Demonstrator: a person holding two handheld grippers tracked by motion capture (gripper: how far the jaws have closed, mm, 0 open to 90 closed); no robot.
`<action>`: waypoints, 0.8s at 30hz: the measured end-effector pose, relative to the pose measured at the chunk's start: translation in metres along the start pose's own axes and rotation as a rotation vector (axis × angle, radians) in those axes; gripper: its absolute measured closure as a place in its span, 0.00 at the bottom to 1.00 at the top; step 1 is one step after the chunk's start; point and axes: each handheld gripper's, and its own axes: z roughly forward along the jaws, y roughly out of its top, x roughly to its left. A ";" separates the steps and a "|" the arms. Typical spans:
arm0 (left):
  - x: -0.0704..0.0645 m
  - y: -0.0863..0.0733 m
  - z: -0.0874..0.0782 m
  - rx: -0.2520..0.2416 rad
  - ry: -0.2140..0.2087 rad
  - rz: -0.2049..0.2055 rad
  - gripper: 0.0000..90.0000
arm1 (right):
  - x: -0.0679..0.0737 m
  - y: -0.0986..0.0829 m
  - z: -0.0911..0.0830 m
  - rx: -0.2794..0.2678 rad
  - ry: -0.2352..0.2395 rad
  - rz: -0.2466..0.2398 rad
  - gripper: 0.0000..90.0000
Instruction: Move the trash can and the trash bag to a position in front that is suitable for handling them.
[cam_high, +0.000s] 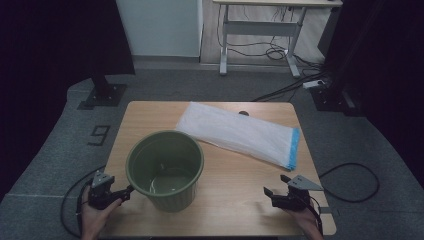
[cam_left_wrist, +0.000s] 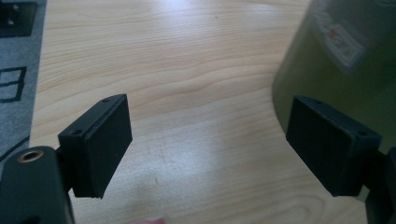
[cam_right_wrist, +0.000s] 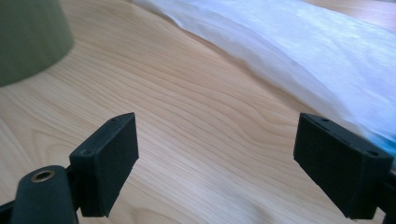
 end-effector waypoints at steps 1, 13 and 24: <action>-0.001 -0.001 -0.002 0.000 -0.006 0.006 0.16 | -0.002 -0.001 -0.002 0.000 -0.002 0.005 0.15; -0.014 -0.011 -0.028 -0.041 -0.144 0.100 0.10 | -0.011 -0.010 -0.012 0.001 -0.027 0.009 0.16; -0.056 0.011 -0.022 -0.071 -0.388 0.276 0.04 | -0.014 -0.009 -0.009 0.001 -0.017 0.007 0.16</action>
